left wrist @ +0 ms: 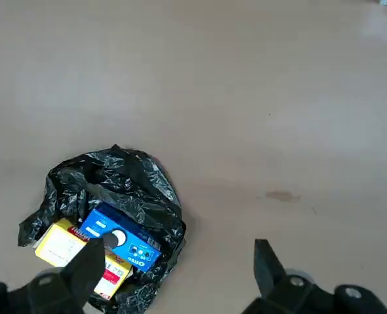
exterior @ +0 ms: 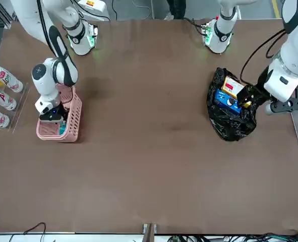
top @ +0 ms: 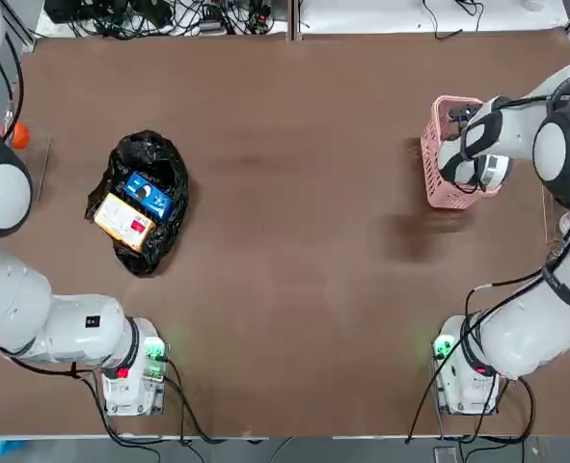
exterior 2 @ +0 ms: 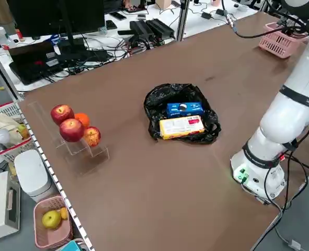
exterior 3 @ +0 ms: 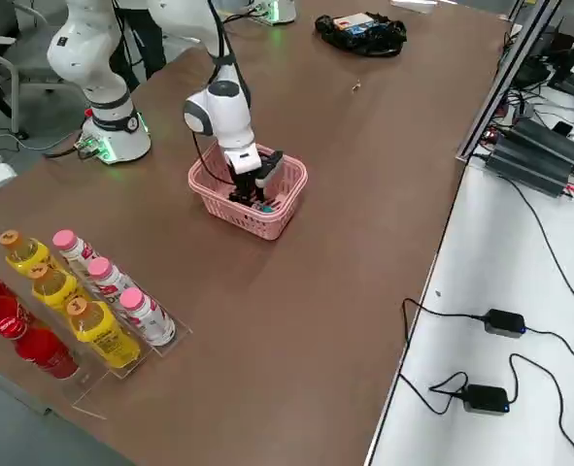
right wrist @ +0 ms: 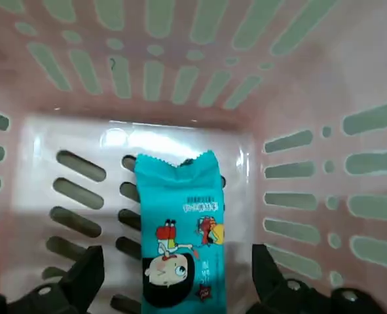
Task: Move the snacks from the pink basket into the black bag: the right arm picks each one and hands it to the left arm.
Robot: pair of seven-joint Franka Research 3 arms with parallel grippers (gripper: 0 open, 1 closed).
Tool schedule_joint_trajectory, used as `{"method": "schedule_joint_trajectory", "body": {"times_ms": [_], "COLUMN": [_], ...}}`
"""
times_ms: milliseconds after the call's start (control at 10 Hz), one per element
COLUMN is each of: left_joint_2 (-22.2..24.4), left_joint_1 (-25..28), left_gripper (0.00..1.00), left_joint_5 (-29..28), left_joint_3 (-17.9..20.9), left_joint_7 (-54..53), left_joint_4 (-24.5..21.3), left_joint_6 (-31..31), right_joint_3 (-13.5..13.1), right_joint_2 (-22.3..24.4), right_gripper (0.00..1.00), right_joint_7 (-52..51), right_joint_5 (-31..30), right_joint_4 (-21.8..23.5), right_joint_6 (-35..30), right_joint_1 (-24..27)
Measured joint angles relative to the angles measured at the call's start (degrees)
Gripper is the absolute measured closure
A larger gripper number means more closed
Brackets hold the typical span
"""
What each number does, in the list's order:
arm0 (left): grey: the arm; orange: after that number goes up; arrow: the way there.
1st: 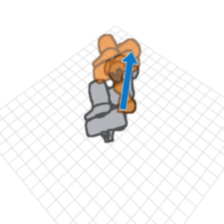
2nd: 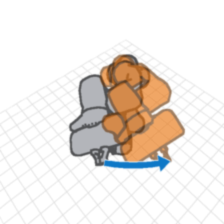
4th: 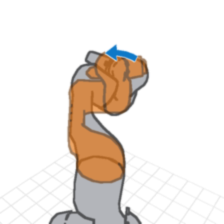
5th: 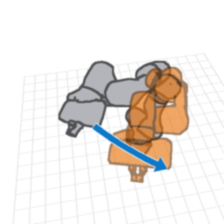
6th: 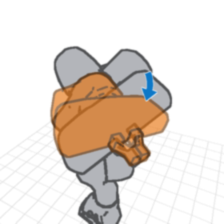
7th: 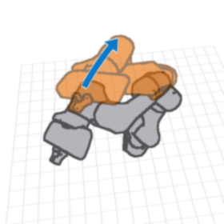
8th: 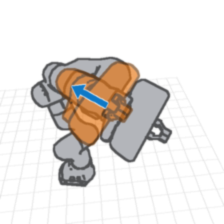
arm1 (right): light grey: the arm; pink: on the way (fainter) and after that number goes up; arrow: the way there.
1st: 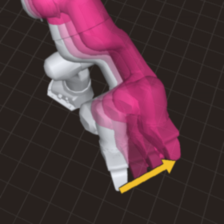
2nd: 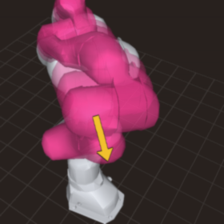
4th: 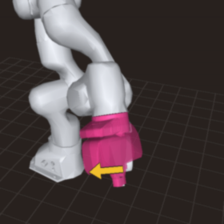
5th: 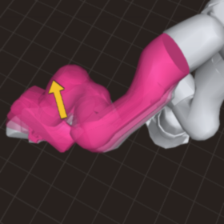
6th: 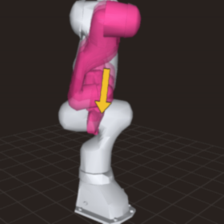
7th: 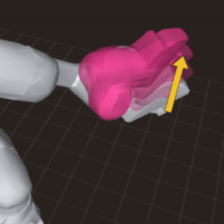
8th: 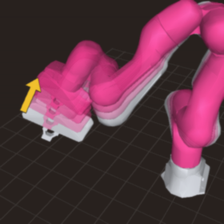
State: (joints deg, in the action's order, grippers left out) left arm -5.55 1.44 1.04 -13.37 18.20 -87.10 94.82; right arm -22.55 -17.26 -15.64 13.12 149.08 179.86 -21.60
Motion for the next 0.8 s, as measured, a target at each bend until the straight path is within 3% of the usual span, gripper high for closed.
{"method": "schedule_joint_trajectory", "body": {"times_ms": [300, 800], "left_joint_2": [-0.26, -0.26], "left_joint_1": [0.0, 0.0], "left_gripper": [0.0, 0.0], "left_joint_5": [0.0, 0.0], "left_joint_3": [0.0, 0.0], "left_joint_7": [0.0, 0.0], "left_joint_4": [0.0, 0.04], "left_joint_6": [0.0, 0.01], "right_joint_3": [0.0, -0.06], "right_joint_2": [-0.57, -1.25], "right_gripper": [0.07, 0.3], "right_joint_7": [0.0, -0.03], "right_joint_5": [0.0, -0.02], "right_joint_4": [-0.01, -0.04], "right_joint_6": [0.75, 1.16], "right_joint_1": [-0.06, -0.31]}}
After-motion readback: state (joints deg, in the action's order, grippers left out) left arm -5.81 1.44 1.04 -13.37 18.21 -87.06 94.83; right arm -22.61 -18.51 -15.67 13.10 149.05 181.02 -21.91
